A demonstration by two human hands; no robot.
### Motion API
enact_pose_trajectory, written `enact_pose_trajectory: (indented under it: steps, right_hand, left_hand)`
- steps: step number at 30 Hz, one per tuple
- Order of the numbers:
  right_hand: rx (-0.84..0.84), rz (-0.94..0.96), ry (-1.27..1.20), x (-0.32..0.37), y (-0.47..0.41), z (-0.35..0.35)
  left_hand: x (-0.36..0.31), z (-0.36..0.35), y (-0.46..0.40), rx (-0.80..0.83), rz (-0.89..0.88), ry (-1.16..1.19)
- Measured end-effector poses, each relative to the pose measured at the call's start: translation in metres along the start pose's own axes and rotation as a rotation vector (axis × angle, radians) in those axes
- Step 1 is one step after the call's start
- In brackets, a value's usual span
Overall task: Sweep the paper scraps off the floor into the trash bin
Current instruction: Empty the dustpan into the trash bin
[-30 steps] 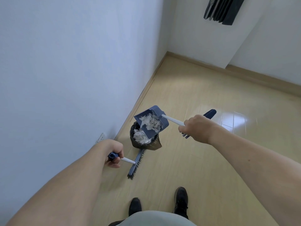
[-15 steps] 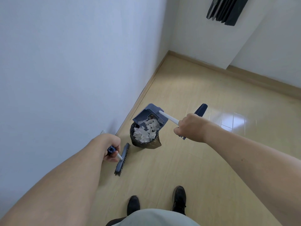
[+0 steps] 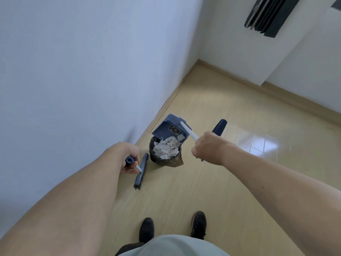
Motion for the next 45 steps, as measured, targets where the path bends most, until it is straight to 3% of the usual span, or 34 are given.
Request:
enact_pose_trajectory:
  steps: [13,31,37,45]
  right_hand:
    - [0.041,0.022,0.095,0.031,-0.016,0.020]
    - [0.092,-0.063,0.113,0.019,-0.012,0.023]
    - [0.046,-0.278,-0.101,-0.011,-0.002,0.013]
    - [-0.151,-0.722,-0.686,-0.074,0.050,-0.031]
  left_hand:
    - [-0.001,-0.014,0.013,-0.023,-0.083,-0.001]
    - [-0.003,-0.017,0.004,-0.024,-0.120,0.019]
    - [-0.006,-0.022,0.005,-0.051,-0.128,-0.022]
    - [-0.024,-0.044,0.013,-0.034,-0.084,-0.268]
Point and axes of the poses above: each hand's wrist, its own y-axis away from the middle knuckle, its own z-axis out of the back of the hand, x = y × z, the point moved 9 cm from there along -y, towards the middle knuckle, and after that the axes turned 1 degree about -y, right-handed, at the moved point
